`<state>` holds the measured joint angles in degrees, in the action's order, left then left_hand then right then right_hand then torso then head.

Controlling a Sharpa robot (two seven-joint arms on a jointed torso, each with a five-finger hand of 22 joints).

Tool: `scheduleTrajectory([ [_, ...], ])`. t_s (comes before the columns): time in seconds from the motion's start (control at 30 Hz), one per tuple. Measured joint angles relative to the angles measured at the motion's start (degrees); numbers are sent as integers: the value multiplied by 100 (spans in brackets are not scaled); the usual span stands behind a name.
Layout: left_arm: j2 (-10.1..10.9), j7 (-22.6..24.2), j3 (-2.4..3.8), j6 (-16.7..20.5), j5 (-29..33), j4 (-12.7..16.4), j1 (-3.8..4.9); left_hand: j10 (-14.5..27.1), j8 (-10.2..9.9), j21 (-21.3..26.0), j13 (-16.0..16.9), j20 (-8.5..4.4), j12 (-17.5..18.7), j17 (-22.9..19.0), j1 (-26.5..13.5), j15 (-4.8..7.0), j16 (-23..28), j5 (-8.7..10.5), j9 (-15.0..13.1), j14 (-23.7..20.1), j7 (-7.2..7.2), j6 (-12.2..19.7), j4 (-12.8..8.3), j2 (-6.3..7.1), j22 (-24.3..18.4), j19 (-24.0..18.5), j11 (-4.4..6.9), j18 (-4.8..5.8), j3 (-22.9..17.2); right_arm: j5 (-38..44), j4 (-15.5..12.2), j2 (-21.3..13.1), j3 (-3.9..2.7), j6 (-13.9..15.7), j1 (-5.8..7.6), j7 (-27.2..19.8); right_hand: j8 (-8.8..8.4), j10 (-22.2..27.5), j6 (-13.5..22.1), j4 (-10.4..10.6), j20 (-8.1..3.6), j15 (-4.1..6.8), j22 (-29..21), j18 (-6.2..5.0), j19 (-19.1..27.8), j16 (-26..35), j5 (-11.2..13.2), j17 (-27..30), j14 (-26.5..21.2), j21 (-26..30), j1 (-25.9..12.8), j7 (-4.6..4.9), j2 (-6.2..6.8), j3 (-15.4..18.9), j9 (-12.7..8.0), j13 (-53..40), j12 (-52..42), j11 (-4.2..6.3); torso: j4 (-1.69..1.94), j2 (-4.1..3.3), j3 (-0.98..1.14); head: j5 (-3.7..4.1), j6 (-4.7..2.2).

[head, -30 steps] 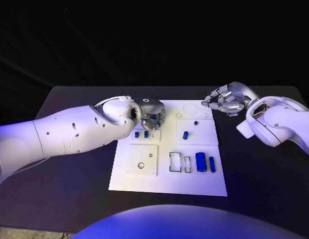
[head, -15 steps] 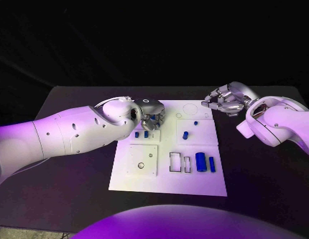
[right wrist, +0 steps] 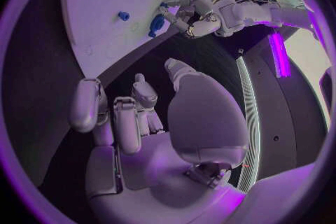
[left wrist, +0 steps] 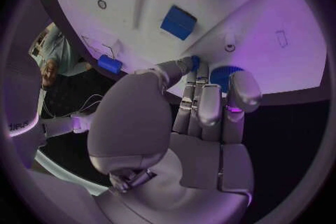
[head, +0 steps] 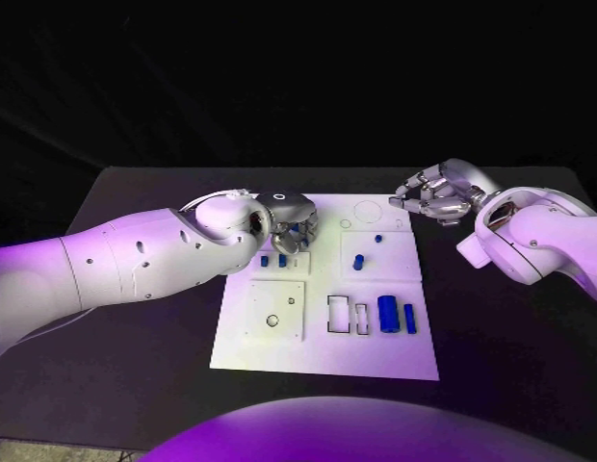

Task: Assemble the parts on the task board

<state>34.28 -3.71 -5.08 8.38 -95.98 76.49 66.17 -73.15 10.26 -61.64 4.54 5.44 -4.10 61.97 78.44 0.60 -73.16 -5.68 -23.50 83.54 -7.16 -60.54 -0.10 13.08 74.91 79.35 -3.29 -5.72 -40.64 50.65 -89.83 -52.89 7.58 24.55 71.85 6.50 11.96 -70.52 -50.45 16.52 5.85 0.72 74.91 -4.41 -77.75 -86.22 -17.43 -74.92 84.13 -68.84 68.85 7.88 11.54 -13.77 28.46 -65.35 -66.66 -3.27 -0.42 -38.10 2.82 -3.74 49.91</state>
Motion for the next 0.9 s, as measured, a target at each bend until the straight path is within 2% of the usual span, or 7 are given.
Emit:
scheduleTrajectory([
  [0.17,92,22,2,89,53,94,-19,-18,0,0,0,0,0,-12,0,0,0,-23,6,0,0,0,-16,0,0,0,-19,1,16,0,1,0,2,6,-4,-6,23,0,0,0,0,0,0,0,0,0,0,0,0,0,0,0,0,0,6,0,0,0,0,1,-4,1,-22],
  [0.63,543,72,219,329,274,595,-17,-17,0,-39,-1,0,33,-11,-1,0,0,-23,6,0,0,0,-16,2,0,-1,-19,0,17,1,7,-4,0,34,-12,-18,23,0,0,0,0,0,-1,0,0,0,0,0,0,0,0,0,0,0,5,1,0,0,8,9,-1,-9,-68],
  [0.9,742,72,250,345,374,696,-17,-17,0,-39,-1,0,33,-11,-4,0,0,-22,6,0,0,1,-16,4,-1,-1,-20,-1,17,2,8,-12,0,42,-14,-21,23,0,0,0,0,0,4,0,0,0,0,1,0,0,0,0,0,0,5,2,0,0,8,5,-1,-8,-80],
])
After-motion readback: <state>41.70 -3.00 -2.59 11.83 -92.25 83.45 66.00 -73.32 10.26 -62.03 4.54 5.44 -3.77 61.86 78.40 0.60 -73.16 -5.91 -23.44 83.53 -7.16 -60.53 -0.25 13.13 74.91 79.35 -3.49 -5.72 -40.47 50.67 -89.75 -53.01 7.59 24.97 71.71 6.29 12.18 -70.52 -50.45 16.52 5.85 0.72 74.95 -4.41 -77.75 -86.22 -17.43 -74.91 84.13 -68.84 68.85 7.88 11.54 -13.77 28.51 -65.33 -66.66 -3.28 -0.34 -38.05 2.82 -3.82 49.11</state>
